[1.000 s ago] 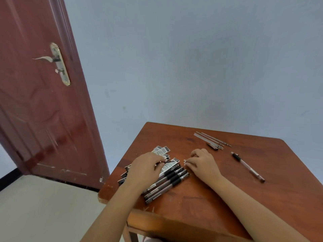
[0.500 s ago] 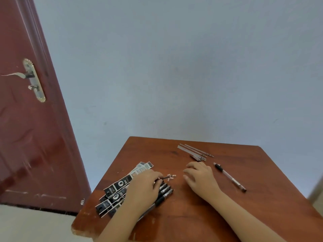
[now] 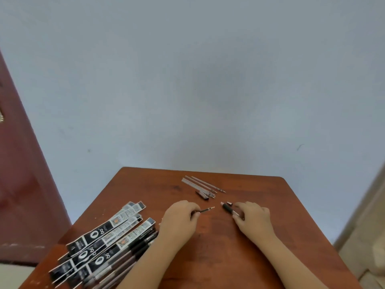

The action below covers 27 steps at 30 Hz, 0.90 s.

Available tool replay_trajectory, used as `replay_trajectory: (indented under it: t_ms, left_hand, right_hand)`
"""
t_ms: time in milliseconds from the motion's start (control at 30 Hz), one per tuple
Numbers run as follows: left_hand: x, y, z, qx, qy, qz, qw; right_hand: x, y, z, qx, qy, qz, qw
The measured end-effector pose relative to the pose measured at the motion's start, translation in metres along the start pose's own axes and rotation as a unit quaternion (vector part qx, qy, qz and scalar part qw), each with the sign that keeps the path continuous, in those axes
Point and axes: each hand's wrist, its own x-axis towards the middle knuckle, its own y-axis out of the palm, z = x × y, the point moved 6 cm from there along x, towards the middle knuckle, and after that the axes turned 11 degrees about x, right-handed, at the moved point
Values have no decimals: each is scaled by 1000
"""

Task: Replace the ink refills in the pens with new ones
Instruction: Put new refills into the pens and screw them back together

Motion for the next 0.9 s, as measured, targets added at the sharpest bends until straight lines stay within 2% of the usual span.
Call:
replay_trajectory:
  t_ms: [100,200,233,333,400,567,667,833,900]
  left_hand:
    - [11,8,-1,-53,-52,-12,997]
    - [18,12,3,-108,-103,-55,987]
    - [20,12,6,-138,-120,-66,981]
    - [23,19,2,-210,-139,-64,966]
    - [20,23,3,-259,-153,-62,952]
    - [14,32,20,-409,-234,-86,878]
    - [12,33,23,-467,-249,-91,844]
    - [8,26,34,-584,-270,-151,750]
    - [6,26,37,-596,-278,-162,736]
  right_hand:
    - [-1,0,0,26,-12,12,1000]
    - [-4,-8,6,103,-88,-59,989]
    - [-4,-9,9,135,-109,-62,983]
    - [-7,-6,15,200,-153,-21,968]
    - [-9,-9,20,230,-163,-20,959]
    - [-14,-9,27,249,-166,-12,954]
    - [-16,-11,28,254,-159,-16,954]
    - [-17,-11,26,248,-140,-22,958]
    - [-17,-11,24,249,-129,-28,959]
